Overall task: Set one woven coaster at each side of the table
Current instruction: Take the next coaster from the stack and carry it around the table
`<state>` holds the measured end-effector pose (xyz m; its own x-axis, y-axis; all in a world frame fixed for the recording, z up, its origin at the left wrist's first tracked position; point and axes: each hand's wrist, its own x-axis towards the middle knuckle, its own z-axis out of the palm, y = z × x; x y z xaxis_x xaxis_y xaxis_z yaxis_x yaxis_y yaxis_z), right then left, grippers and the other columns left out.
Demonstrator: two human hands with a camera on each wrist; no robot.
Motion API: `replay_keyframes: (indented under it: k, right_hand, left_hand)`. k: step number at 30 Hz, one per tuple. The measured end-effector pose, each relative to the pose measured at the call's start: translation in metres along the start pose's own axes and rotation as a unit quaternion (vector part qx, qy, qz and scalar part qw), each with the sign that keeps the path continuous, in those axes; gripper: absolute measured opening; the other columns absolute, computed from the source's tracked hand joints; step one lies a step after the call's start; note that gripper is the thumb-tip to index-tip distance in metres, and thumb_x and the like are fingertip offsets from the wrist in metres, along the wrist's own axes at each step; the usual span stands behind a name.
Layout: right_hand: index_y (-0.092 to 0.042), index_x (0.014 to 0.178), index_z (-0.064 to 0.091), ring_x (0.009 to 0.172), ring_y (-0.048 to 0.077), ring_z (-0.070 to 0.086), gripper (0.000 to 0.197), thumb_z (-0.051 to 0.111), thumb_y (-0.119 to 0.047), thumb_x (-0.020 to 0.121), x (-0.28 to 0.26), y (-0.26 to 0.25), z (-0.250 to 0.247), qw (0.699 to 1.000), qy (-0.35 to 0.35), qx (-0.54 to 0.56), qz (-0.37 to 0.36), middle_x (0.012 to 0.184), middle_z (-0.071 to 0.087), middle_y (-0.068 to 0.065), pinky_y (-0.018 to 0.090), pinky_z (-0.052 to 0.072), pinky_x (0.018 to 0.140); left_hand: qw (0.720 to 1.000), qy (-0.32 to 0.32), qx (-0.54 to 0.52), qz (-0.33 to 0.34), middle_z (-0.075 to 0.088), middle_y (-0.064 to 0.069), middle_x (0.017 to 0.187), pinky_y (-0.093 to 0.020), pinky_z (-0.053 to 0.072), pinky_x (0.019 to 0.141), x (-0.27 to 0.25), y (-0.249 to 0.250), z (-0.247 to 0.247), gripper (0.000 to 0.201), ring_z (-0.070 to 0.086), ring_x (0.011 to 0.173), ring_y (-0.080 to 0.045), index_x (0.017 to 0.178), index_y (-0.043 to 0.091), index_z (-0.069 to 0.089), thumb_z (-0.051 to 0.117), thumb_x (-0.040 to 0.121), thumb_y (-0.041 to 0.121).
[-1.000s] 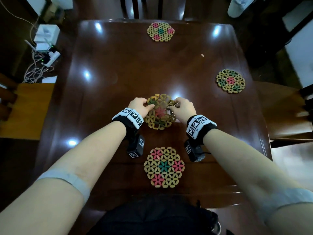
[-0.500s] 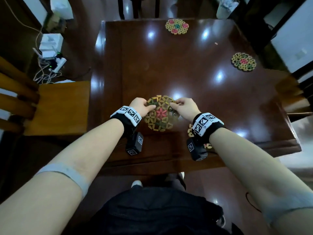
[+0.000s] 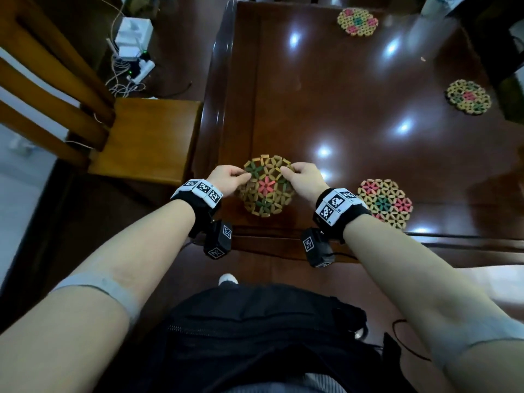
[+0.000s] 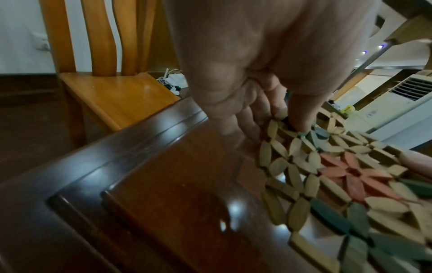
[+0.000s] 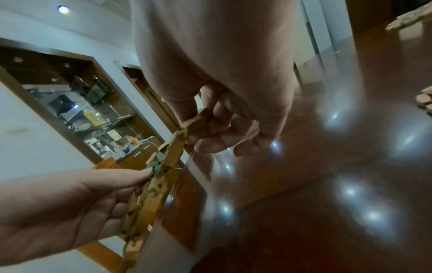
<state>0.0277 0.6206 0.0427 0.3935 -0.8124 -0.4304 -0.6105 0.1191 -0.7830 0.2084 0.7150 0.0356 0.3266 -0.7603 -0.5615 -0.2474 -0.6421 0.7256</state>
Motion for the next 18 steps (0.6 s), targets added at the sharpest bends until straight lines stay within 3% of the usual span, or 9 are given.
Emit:
replay_keyframes:
  k: [4,8,11,13,16,18]
  right_hand:
    - [-0.014,0.061,0.052,0.062,0.017,0.050,0.034,0.058,-0.033,0.089,0.003,-0.008,0.022,1.000,-0.005,-0.014,0.004,0.057,0.053,-0.001,0.030,0.043,0.064]
    - [-0.012,0.063,0.053,0.059,0.018,0.048,0.035,0.058,-0.035,0.089,0.022,-0.025,0.044,1.000,0.008,-0.014,0.020,0.058,0.051,-0.001,0.031,0.042,0.061]
    - [-0.001,0.079,0.064,0.072,0.020,0.056,0.035,0.057,-0.034,0.089,0.045,-0.040,0.068,0.999,0.026,-0.015,0.044,0.073,0.060,0.005,0.038,0.050,0.072]
    - [-0.007,0.082,0.067,0.080,0.022,0.060,0.026,0.057,-0.030,0.090,0.056,-0.054,0.089,0.997,0.048,-0.003,0.058,0.081,0.065,0.006,0.037,0.051,0.079]
    - [-0.003,0.093,0.068,0.084,0.022,0.062,0.026,0.057,-0.026,0.089,0.064,-0.078,0.133,0.989,0.103,0.015,0.100,0.086,0.065,0.007,0.034,0.051,0.079]
    - [-0.002,0.095,0.067,0.083,0.023,0.061,0.026,0.056,-0.024,0.088,0.069,-0.098,0.164,0.983,0.134,0.033,0.121,0.087,0.065,0.007,0.032,0.050,0.077]
  left_hand:
    - [0.997,-0.002,0.083,0.009,0.063,-0.008,0.125,-0.035,0.045,0.099,0.010,-0.007,-0.022,0.040,0.058,0.116,-0.024,0.123,0.010,0.062,0.056,0.092,0.035]
    - [0.993,-0.019,0.112,0.022,0.062,-0.011,0.128,-0.034,0.043,0.100,0.039,-0.011,-0.050,0.042,0.057,0.117,-0.025,0.124,0.008,0.061,0.054,0.093,0.034]
    - [0.987,-0.040,0.149,0.044,0.063,-0.012,0.126,-0.028,0.040,0.092,0.066,-0.010,-0.082,0.042,0.057,0.117,-0.026,0.124,0.007,0.061,0.052,0.094,0.035]
    - [0.984,-0.051,0.158,0.063,0.065,-0.011,0.119,-0.028,0.047,0.086,0.085,-0.010,-0.110,0.040,0.061,0.110,-0.027,0.121,0.007,0.063,0.053,0.093,0.035]
    - [0.983,-0.088,0.146,0.062,0.062,-0.005,0.102,-0.025,0.056,0.056,0.106,-0.013,-0.152,0.036,0.063,0.092,-0.023,0.115,0.008,0.065,0.058,0.092,0.033]
    - [0.978,-0.107,0.164,0.078,0.061,-0.005,0.099,-0.022,0.049,0.050,0.117,-0.014,-0.182,0.035,0.061,0.089,-0.021,0.113,0.008,0.066,0.060,0.090,0.035]
